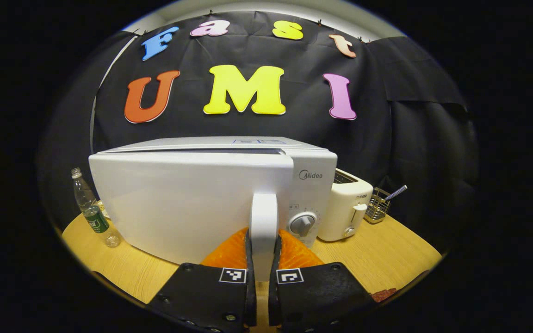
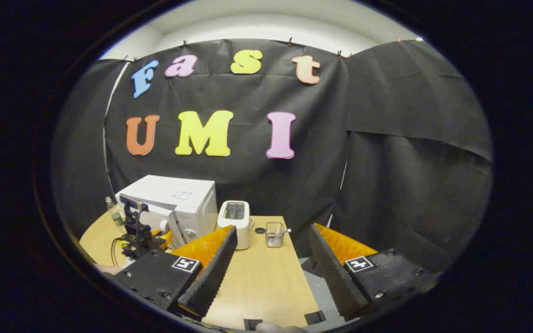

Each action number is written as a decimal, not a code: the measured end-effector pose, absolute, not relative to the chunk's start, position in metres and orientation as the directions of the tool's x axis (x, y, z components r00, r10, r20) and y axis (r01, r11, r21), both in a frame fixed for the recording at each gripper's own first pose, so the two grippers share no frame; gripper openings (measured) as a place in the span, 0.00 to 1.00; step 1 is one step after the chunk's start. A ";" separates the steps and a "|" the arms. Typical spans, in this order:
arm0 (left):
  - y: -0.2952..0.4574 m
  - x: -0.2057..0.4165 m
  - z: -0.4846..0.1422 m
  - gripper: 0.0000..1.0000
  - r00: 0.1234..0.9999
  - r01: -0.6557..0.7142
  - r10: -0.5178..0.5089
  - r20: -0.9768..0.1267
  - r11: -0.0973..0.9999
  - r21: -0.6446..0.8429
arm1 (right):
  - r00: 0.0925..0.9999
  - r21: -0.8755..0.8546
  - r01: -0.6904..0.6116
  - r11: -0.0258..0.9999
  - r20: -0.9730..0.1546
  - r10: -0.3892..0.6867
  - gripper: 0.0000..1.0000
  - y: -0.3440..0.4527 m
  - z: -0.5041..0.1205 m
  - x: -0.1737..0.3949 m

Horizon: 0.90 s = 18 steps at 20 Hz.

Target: Open the microwave oven with the left hand, put the food in, and close the microwave oven.

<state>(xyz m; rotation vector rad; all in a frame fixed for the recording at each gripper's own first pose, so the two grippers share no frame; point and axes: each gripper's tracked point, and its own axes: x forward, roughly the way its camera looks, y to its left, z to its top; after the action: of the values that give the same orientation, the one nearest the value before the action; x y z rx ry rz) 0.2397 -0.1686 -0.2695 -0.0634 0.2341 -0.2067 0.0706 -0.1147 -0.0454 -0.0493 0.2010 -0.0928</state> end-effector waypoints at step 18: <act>0.018 0.073 -0.282 0.50 0.949 0.118 -0.084 -0.305 0.988 0.095 | 0.952 -0.006 -0.184 0.983 -0.252 0.176 1.00 0.060 -0.081 0.054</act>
<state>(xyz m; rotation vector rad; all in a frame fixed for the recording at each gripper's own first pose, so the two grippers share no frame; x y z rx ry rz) 0.0729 0.0179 -0.2819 0.1129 0.3049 -0.1028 0.0536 0.0601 -0.0814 -0.0291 0.2535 0.1829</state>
